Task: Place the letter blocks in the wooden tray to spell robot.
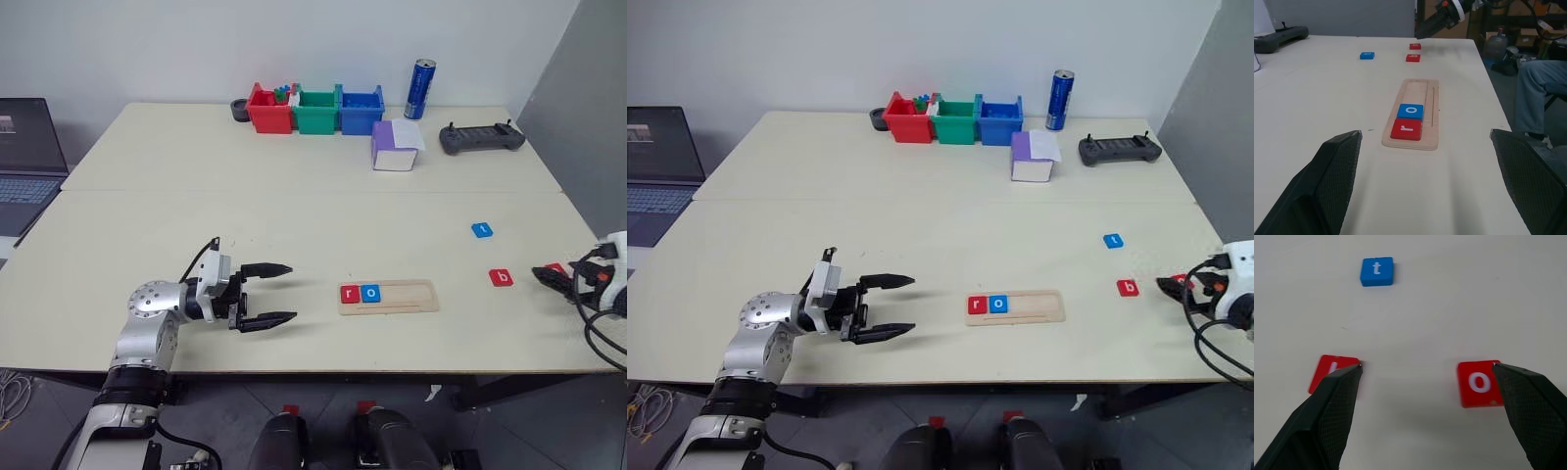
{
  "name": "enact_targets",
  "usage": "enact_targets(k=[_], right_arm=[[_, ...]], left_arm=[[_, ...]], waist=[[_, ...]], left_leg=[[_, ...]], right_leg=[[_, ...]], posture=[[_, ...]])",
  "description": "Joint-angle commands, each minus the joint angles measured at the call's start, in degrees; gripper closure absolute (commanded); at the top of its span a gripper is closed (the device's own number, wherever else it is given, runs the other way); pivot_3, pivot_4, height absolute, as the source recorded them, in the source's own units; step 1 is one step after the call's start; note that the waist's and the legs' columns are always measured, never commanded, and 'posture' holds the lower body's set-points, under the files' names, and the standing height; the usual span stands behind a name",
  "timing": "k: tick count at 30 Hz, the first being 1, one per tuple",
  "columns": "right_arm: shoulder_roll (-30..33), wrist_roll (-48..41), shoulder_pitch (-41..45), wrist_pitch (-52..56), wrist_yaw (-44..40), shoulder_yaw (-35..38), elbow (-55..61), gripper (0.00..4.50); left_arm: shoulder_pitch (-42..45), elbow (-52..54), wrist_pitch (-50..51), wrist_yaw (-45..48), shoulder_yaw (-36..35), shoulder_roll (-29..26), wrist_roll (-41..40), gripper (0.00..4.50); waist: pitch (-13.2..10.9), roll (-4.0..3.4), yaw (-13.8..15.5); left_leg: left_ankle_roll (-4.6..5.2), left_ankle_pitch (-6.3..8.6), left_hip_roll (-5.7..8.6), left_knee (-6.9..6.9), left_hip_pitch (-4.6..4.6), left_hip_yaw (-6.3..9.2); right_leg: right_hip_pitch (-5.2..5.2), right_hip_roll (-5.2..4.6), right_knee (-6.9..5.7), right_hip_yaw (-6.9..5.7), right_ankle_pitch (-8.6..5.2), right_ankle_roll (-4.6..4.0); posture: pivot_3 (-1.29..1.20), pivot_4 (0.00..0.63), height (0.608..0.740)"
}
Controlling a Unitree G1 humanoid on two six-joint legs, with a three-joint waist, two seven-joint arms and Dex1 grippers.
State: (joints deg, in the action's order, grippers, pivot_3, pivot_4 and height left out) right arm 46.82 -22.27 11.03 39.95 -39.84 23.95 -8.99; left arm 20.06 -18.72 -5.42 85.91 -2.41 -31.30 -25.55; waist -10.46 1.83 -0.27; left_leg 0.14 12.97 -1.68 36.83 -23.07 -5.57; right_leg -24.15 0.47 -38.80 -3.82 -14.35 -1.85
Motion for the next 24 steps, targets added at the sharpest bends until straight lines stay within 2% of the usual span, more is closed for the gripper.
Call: enact_targets(k=[1, 7, 13, 24], right_arm=[[-2.8, -2.6, -3.1, 3.7, 4.6, 2.9, 10.7, 0.00], [-10.5, -4.7, -6.4, 9.8, 13.5, 3.3, 24.4, 0.00], [-15.0, -2.7, -6.0, 10.7, 19.6, 1.5, 26.6, 0.00], [-16.8, -2.2, -6.0, 9.0, 21.8, -0.5, 25.0, 0.00]], left_arm=[[0.4, 0.8, -0.5, 0.5, -0.7, -0.8, -0.6, 0.06], [1.6, -0.9, -0.8, 1.5, -0.3, -0.5, -0.3, 0.06], [3.5, -2.9, -1.3, 2.3, 0.1, -0.1, 0.1, 0.06], [3.9, -3.8, -1.6, 3.0, 0.1, 0.0, 0.2, 0.06]], waist=[[0.0, 0.00, 0.2], [0.0, 0.01, 0.2], [0.0, 0.01, 0.2], [0.0, 0.01, 0.1]], left_leg=[[0.00, 0.00, 0.00, -0.01, -0.01, 0.02], [0.00, 0.01, 0.00, -0.04, -0.05, 0.06], [0.01, 0.01, 0.02, -0.04, -0.07, 0.05], [0.02, 0.02, 0.01, -0.05, -0.08, 0.05]], right_leg=[[0.00, 0.00, 0.02, -0.02, 0.00, 0.00], [-0.01, -0.01, 0.08, -0.05, 0.00, 0.00], [-0.02, -0.01, 0.07, -0.04, 0.00, 0.01], [-0.03, 0.00, 0.11, -0.05, 0.00, 0.01]], posture=[[0.00, 0.150, 0.740], [0.00, 0.150, 0.740], [0.00, 0.150, 0.740], [0.00, 0.150, 0.740]])
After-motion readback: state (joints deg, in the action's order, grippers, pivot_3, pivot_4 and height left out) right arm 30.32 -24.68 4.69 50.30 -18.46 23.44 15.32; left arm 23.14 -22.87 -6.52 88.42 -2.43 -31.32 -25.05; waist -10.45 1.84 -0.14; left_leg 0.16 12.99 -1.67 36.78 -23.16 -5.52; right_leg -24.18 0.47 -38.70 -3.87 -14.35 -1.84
